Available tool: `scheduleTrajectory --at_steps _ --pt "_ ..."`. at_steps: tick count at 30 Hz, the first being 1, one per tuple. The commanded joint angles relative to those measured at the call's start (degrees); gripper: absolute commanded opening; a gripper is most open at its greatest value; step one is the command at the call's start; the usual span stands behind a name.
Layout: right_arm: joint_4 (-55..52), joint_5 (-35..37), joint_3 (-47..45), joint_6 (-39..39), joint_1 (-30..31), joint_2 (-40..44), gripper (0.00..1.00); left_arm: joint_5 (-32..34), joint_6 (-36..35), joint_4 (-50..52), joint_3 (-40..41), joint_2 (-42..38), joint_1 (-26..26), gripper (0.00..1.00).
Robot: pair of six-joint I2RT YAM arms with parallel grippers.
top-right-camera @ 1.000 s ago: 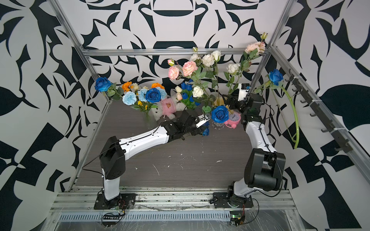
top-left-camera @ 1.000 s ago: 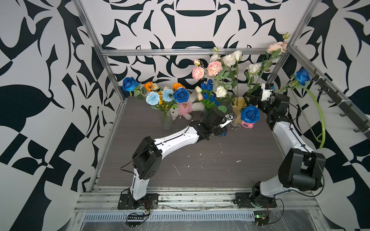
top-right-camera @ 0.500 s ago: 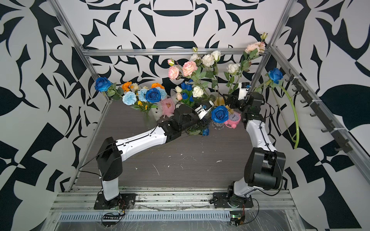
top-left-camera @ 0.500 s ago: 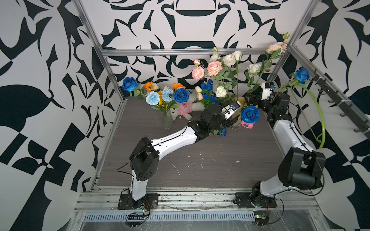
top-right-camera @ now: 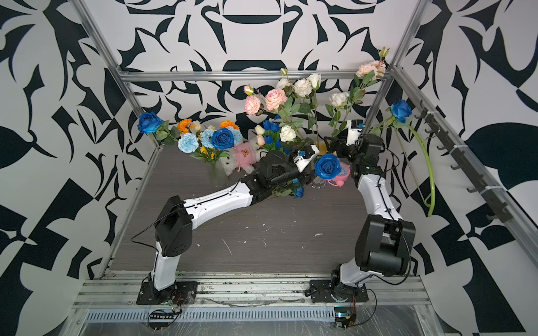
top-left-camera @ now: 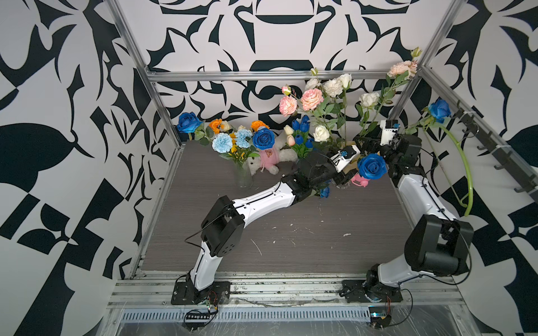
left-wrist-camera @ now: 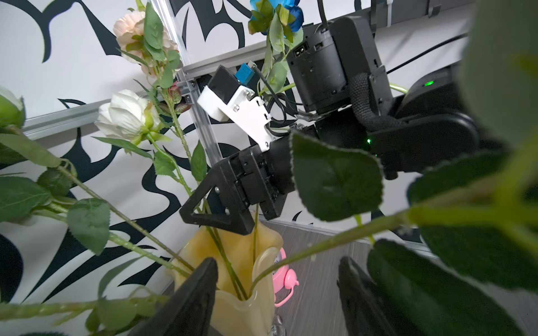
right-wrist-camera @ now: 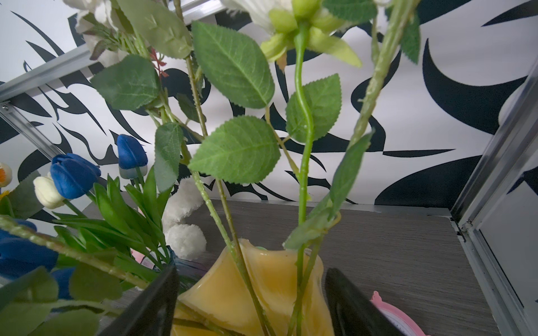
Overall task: Pick out blue flowers from the vase
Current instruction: Pick up the flower from the vase.
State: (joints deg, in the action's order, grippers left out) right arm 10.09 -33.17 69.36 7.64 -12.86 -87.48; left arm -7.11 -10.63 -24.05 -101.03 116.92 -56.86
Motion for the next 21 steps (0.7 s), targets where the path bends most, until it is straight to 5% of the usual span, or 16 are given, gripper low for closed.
scheduleTrajectory --at_steps 1,5,10,15,19,21 --pt "1.31 -0.23 2.66 0.88 0.29 0.64 0.78 -2.38 1.90 -4.38 -3.14 2.03 0.00 0.65" --pt "0.94 -0.32 2.70 0.50 0.36 0.80 0.78 -3.02 2.43 -7.39 -5.37 3.77 0.00 0.38" --pt "1.33 -0.36 2.19 0.71 0.29 0.82 0.78 -4.85 3.07 -7.65 -8.52 5.45 0.00 0.36" --pt "1.59 -0.50 2.18 0.97 0.29 0.67 0.78 -5.01 2.83 -7.67 -10.75 6.20 0.00 0.22" --pt "1.65 -0.58 2.18 1.02 0.32 0.80 0.78 -5.08 2.04 -6.43 -13.71 7.07 0.07 0.01" --pt "1.69 -0.48 2.00 0.85 0.29 0.89 0.78 -5.10 1.79 -5.71 -14.74 7.03 0.11 0.00"
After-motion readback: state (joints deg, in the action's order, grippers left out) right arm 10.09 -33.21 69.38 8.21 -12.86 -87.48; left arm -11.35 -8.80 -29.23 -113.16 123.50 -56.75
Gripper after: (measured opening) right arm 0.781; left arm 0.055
